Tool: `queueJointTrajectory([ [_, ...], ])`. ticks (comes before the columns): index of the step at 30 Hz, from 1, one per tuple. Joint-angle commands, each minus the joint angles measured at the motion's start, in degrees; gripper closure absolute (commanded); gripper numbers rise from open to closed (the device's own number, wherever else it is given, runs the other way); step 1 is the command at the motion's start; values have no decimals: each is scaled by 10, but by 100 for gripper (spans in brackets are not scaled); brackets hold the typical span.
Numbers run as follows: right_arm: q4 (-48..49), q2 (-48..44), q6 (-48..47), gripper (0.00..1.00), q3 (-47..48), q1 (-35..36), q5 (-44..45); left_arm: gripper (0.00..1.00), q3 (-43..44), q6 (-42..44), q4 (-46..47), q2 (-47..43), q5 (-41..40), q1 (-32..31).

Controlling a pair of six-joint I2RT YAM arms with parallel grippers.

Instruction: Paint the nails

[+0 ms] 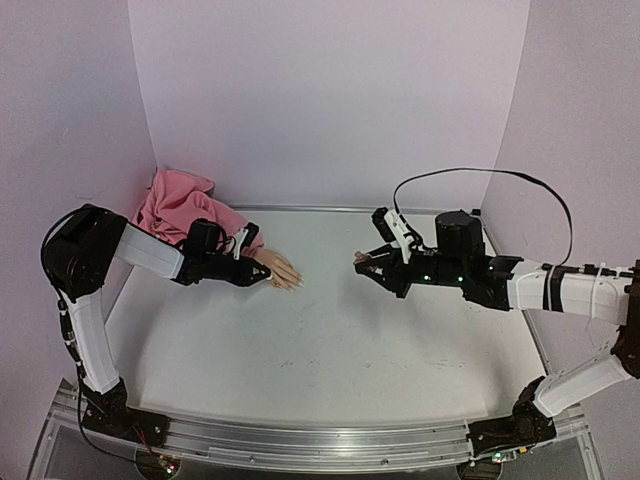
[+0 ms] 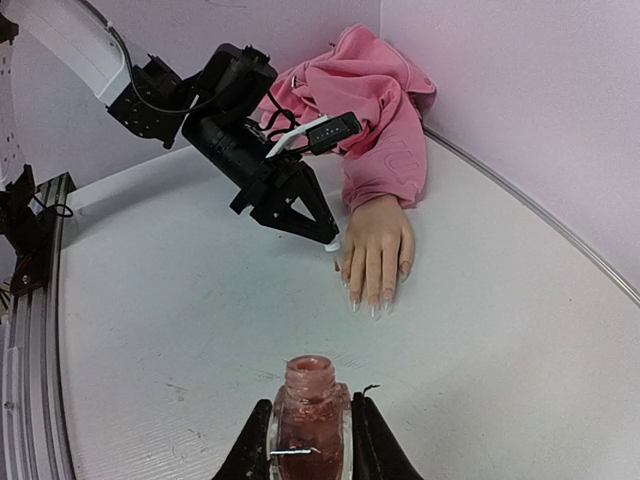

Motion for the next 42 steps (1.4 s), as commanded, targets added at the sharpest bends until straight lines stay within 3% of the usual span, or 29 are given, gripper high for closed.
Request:
queueJointTrajectory([
  [1, 36, -3, 6, 100, 12, 0, -14, 100, 25, -5, 26, 8, -3, 4],
  [42, 36, 1, 6, 100, 14, 0, -18, 100, 55, 1, -15, 32, 11, 5],
])
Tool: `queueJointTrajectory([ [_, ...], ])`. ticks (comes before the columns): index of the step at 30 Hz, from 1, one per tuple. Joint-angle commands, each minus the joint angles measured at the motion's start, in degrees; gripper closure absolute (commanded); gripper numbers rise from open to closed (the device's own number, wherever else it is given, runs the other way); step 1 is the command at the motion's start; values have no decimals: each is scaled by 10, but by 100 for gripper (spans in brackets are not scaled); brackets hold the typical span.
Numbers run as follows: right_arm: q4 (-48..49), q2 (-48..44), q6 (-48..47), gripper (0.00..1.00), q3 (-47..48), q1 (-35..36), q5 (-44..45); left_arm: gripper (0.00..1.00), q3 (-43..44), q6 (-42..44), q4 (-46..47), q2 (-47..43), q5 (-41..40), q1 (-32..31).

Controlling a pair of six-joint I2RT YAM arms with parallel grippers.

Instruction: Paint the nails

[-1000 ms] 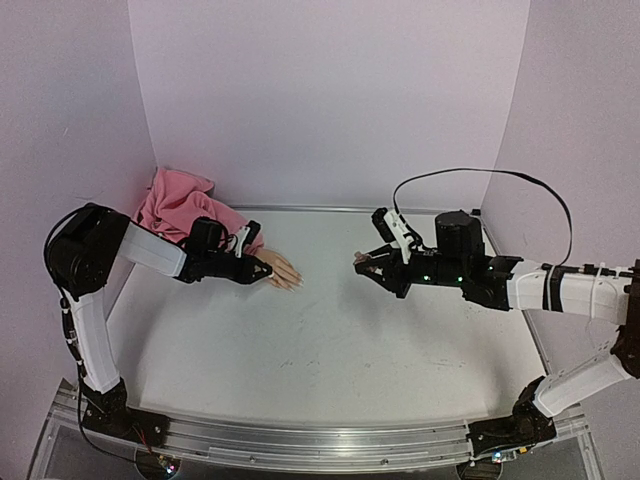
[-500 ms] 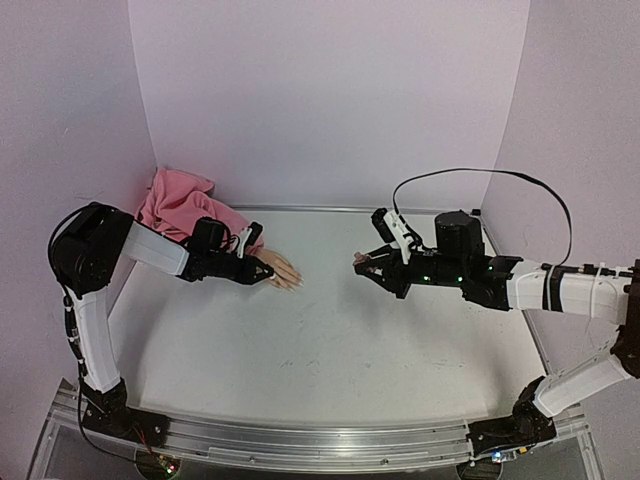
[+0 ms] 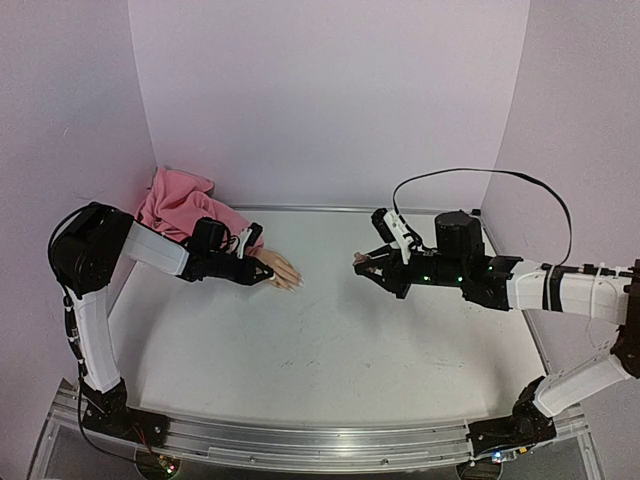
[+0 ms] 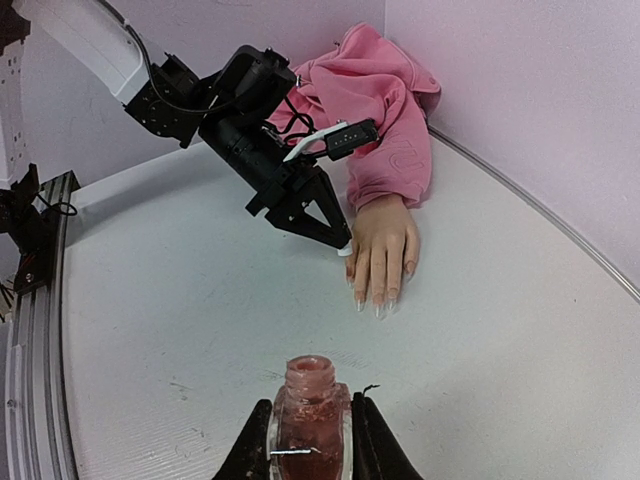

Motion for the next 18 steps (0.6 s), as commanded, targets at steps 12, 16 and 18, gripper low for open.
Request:
queueJointTrajectory([
  [12, 36, 1, 6, 100, 15, 0, -11, 100, 25, 7, 1, 9, 6, 3],
  [16, 36, 2, 6, 100, 16, 0, -11, 100, 28, 7, -1, 11, 8, 3],
  [18, 36, 2, 6, 100, 15, 0, -11, 100, 30, 7, -2, 13, 9, 3],
])
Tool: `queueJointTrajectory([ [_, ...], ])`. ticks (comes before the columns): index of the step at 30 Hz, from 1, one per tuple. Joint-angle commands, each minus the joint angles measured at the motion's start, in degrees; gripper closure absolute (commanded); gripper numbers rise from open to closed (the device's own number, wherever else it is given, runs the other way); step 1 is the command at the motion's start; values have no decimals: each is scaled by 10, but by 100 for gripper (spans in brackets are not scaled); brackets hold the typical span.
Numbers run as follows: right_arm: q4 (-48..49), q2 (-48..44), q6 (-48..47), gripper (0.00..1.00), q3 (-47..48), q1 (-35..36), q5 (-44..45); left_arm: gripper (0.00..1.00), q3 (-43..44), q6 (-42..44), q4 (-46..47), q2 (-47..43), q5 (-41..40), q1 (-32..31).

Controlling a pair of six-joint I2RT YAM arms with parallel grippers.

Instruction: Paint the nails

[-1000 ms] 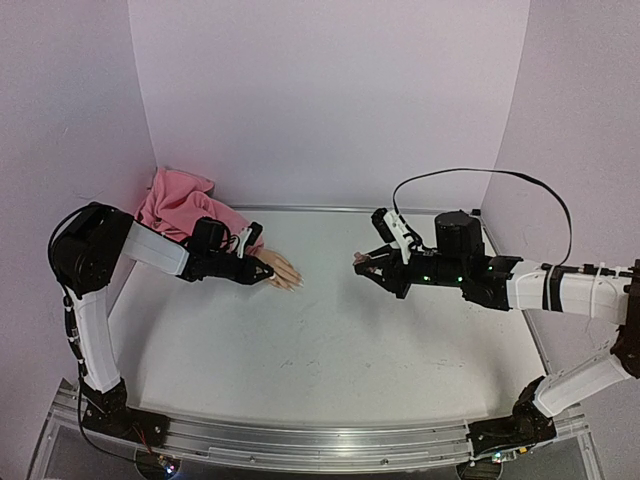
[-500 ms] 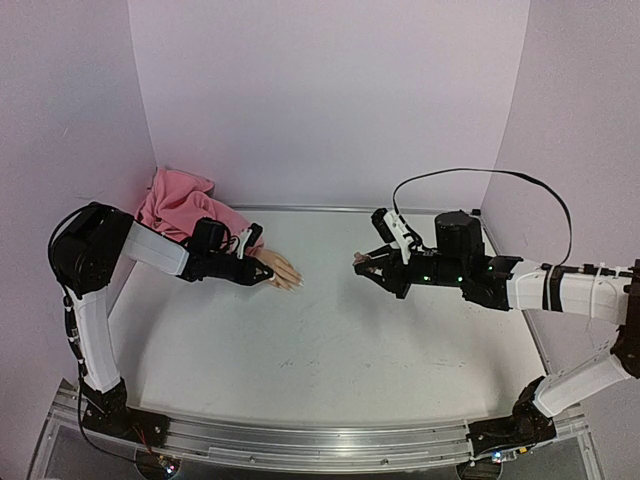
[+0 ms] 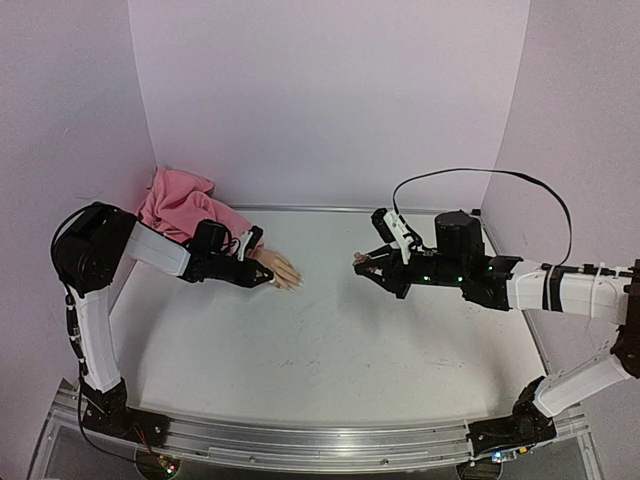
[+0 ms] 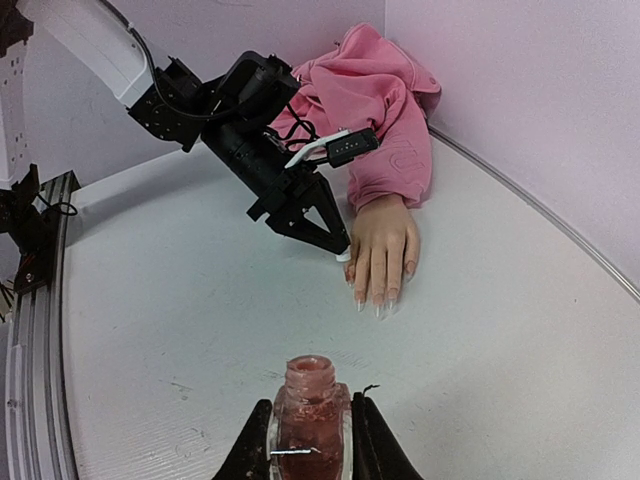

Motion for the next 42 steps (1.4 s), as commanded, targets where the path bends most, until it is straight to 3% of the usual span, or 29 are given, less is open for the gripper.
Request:
queueJointTrajectory([
  [1, 36, 3, 6, 100, 15, 0, -10, 100, 27, 7, 2, 2, 8, 3],
  [42, 36, 4, 6, 100, 16, 0, -13, 100, 37, 18, -12, 4, 19, -15],
])
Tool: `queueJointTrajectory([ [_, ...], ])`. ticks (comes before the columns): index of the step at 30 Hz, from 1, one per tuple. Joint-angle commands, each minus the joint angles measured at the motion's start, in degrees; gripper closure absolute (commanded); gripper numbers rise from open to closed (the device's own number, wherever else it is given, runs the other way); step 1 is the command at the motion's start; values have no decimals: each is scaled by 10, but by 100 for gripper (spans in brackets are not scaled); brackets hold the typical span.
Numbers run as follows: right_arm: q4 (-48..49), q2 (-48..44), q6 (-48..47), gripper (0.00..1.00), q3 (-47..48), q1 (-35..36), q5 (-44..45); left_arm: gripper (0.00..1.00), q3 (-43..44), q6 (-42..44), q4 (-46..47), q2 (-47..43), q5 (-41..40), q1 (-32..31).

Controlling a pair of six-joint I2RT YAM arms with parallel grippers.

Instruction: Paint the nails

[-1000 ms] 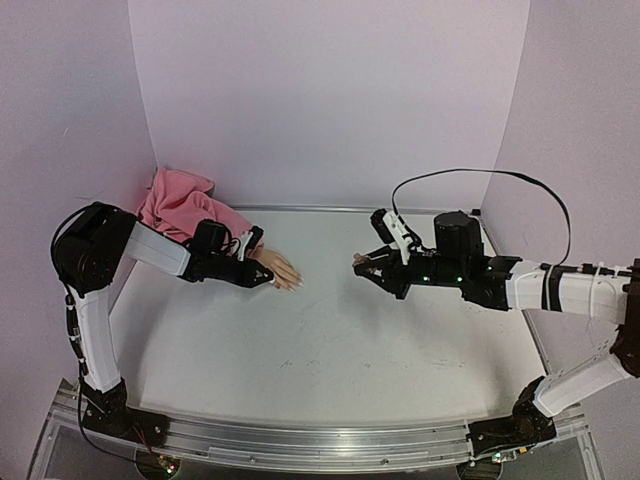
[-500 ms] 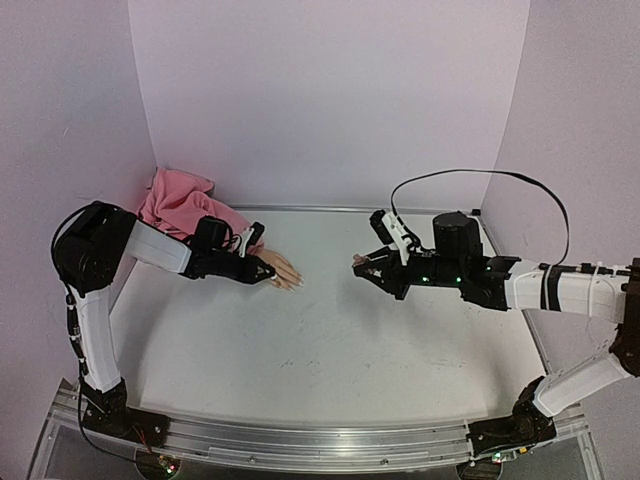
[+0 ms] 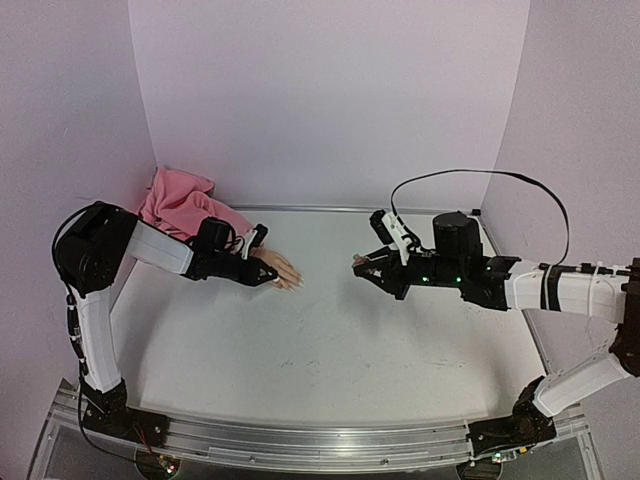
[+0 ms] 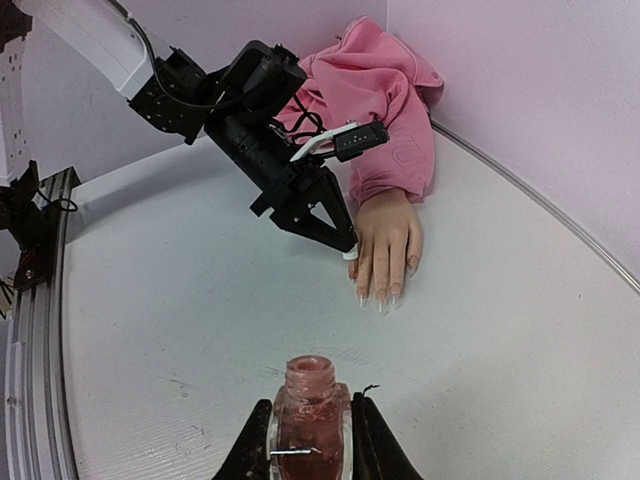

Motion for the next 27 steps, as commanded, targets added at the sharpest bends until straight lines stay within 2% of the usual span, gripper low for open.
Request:
queueJointTrajectory([
  [1, 36, -3, 6, 100, 16, 0, -12, 100, 19, 13, 2, -1, 12, -4],
  [16, 36, -4, 7, 100, 15, 0, -13, 100, -21, 13, 36, -47, -21, -1],
  [27, 36, -2, 8, 100, 16, 0, -16, 100, -23, -2, 55, -36, -9, 11],
])
